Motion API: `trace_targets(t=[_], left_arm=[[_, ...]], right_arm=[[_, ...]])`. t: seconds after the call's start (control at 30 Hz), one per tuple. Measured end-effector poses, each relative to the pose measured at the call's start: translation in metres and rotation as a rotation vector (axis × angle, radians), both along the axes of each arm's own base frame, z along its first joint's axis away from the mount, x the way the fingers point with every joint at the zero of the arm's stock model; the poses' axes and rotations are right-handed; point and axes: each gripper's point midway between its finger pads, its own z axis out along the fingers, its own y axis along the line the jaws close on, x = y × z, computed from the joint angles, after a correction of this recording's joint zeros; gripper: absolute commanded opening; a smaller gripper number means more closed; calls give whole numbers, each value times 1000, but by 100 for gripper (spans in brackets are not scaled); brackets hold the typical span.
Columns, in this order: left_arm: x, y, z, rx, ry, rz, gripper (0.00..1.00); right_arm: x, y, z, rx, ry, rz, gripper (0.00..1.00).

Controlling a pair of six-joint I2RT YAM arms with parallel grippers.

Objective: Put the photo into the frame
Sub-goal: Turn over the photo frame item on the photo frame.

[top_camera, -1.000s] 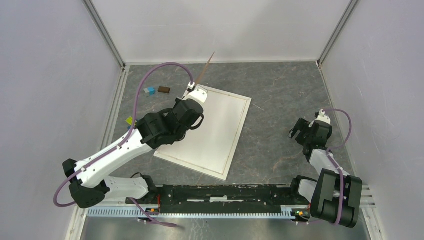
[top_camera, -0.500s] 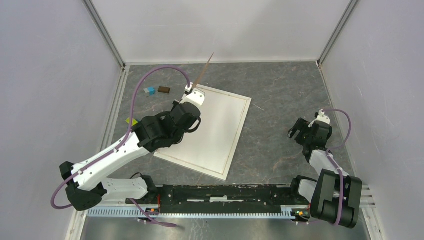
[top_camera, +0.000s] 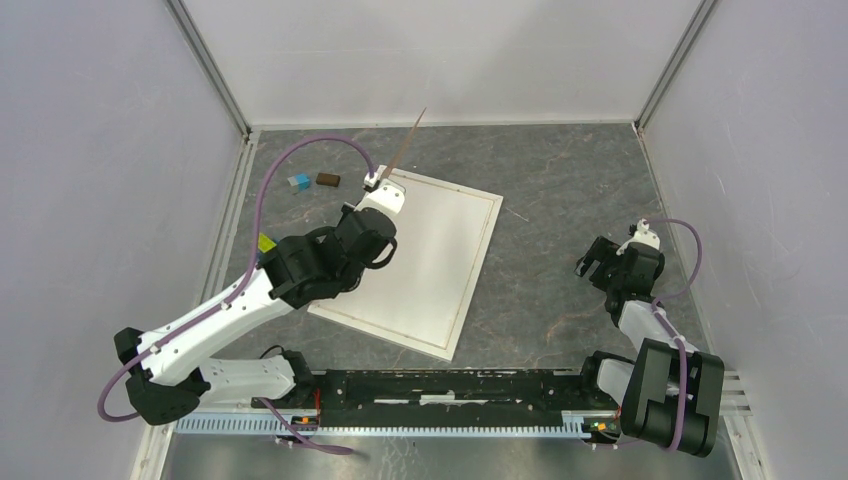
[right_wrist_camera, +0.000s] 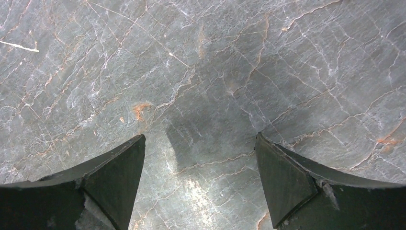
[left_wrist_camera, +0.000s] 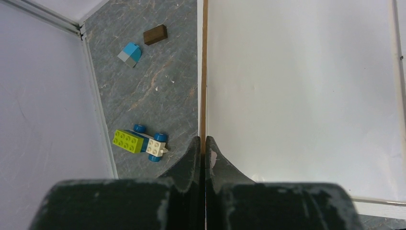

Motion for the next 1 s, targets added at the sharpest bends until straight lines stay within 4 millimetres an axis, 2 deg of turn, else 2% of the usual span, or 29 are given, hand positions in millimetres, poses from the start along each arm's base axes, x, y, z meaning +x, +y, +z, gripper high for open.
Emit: trace_targets(t=[0.23,0.57,1.0], left_arm=[[1,-2,1,-15,-1,14,2],[3,-10,14,-40,-12,8,2],[1,-10,8,-32,-2,8,2]], right_arm=[[0,0,0,1,-1,2,90],[1,1,1,4,-7,7,90],[2,3,1,9,-9,16,90]])
